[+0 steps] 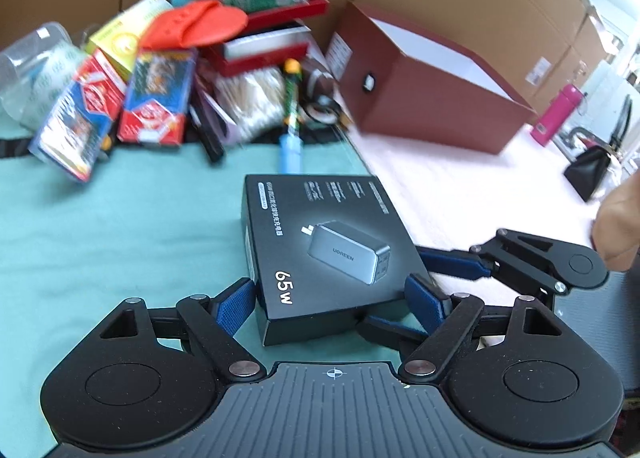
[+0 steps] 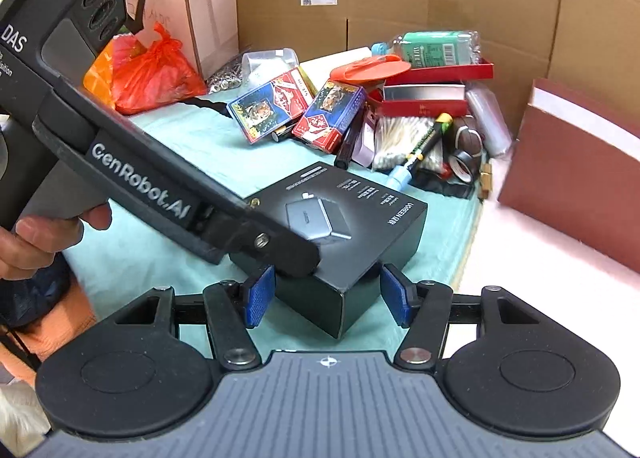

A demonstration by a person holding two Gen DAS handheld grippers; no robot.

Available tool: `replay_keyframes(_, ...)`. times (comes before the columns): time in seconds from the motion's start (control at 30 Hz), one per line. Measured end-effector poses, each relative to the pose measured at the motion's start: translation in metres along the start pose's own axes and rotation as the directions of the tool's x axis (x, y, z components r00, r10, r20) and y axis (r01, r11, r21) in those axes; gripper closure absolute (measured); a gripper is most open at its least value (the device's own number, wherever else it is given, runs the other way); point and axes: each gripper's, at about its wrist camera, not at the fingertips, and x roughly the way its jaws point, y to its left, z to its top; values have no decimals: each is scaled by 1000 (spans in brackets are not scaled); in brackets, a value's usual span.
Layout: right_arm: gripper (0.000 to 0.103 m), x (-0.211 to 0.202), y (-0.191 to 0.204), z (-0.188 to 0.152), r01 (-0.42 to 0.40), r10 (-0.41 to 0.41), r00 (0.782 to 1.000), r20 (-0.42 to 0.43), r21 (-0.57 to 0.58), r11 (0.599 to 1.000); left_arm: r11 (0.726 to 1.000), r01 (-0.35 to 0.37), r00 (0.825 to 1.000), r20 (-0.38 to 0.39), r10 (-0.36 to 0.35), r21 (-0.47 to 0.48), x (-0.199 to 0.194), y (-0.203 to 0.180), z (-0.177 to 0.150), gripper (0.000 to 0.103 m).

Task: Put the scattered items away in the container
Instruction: 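Close the left gripper on the black charger box and lift it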

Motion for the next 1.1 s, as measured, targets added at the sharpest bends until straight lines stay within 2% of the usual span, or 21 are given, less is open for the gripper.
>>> replay_keyframes(0.1, 33, -7, -6, -7, -21, 21, 1000, 10, 20, 1000, 1000, -6, 1000, -8, 6, 11, 3, -6, -2, 14)
replay_keyframes(0.17, 24, -7, -8, -9, -29, 29, 999, 17, 23, 999, 1000, -17, 1000, -3, 17, 1, 4, -5, 0, 13)
replay_keyframes(0.2, 23, -7, -9, -10, -25, 25, 999, 24, 20, 999, 1000, -22, 1000, 1, 22, -9, 4, -3, 1, 13)
replay_keyframes(0.37, 23, -2, -14, -11, -34, 34, 999, 30, 15, 999, 998, -48, 999, -1, 48, -46, 12, 6, 11, 12)
replay_keyframes(0.5, 24, 5, -15, -11, -51, 50, 999, 17, 23, 998, 999, -14, 1000, -8, 14, -47, 19, 8, 16, 16)
replay_keyframes(0.67, 30, 7, -18, -11, -94, 94, 996, 2, 42, 995, 999, -12, 1000, -8, 12, -46, 21, 8, 19, 15)
replay_keyframes(0.97, 27, 14, -17, -7, -98, 98, 995, -26, 8, 995, 998, 21, 999, -25, -22, -60, 28, 18, 22, 12)
replay_keyframes(1.1, 24, 18, -15, -5, -91, 91, 995, -32, -7, 996, 998, 18, 1000, -18, -19, -53, 30, 19, 22, 19)
